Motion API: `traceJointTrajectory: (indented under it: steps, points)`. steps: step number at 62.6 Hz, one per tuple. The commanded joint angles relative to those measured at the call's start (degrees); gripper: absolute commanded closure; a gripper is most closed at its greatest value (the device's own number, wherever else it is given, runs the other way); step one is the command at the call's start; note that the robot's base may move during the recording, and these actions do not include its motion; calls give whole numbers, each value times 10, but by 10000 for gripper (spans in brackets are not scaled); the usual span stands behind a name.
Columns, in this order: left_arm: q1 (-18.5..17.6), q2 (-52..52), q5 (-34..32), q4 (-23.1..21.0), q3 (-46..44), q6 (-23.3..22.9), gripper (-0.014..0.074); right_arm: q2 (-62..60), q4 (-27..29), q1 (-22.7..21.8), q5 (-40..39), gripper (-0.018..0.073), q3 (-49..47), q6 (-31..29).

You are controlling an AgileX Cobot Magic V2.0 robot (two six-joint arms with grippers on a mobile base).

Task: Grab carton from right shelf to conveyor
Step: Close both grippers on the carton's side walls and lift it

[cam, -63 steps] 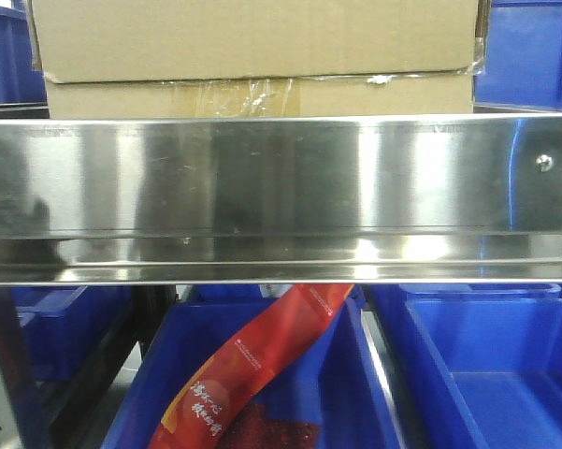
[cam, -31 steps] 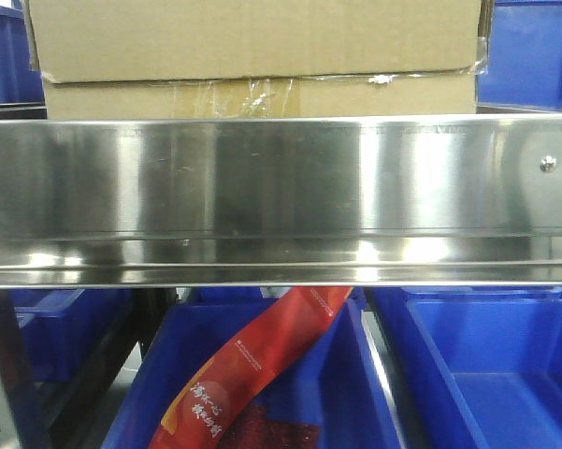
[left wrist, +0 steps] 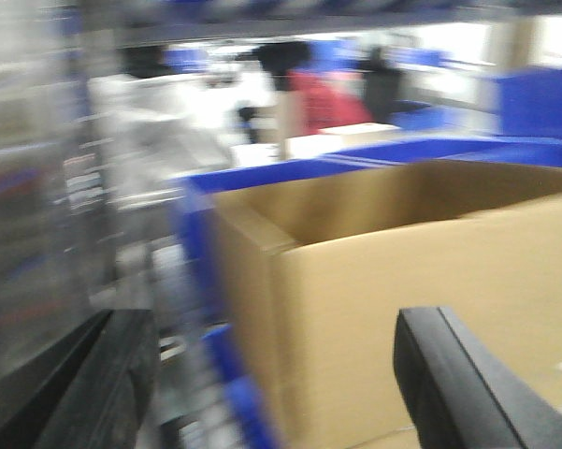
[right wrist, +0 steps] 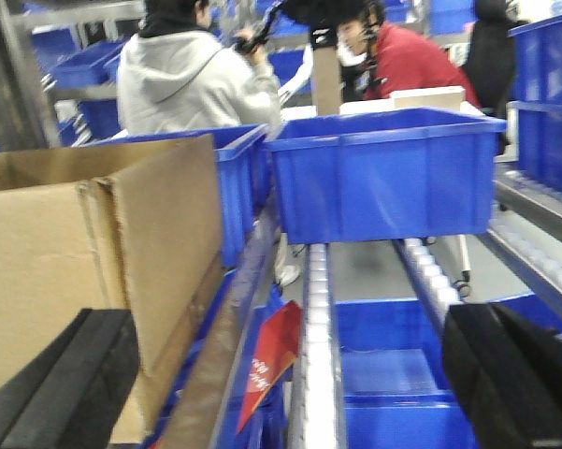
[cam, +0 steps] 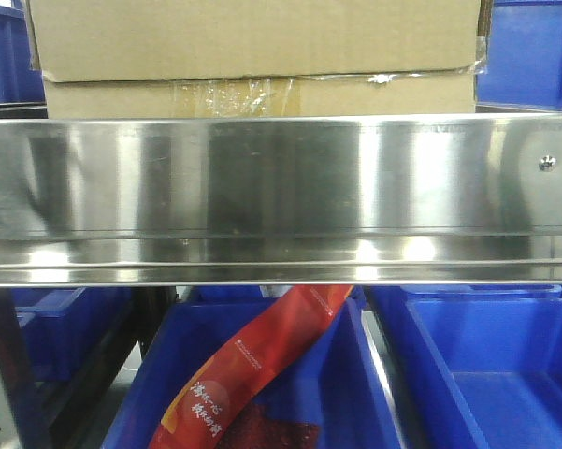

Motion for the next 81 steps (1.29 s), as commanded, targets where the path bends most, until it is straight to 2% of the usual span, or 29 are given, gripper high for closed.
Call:
traceJointTrajectory:
  steps: [1,8,15,21,28,33,44,51,58,63,70,81]
  points:
    - [-66,44,2,16,-38,8,165,34,4,19,-2,0,-39,-18]
    - [-135,137,34,16,-115,4,165,94,4,57,-1,0,-95,-20]
    - [-142,225,76,16,-211,-37,165,169,4,99,14,0,-164,-20]
    - [-118,308,144,16,-313,-66,165,247,4,120,61,0,-246,-20]
    - [-70,395,260,16,-441,-110,165,335,-1,123,128,0,-359,-20]
    - [-29,449,330,16,-525,-114,165,392,-2,123,174,0,-434,-20]
    - [39,546,429,16,-662,-116,165,530,-2,123,287,0,-616,-18]
    - [59,593,458,16,-715,-116,165,619,-2,123,368,0,-734,-3]
    - [62,637,468,25,-748,-118,165,704,-3,123,407,0,-825,6]
    - [62,662,477,48,-761,-140,165,756,-3,123,423,0,-870,9]
    - [62,691,490,81,-769,-158,165,807,-3,123,429,0,-905,13]
    - [62,731,484,81,-769,-161,165,859,-4,123,428,0,-908,13]
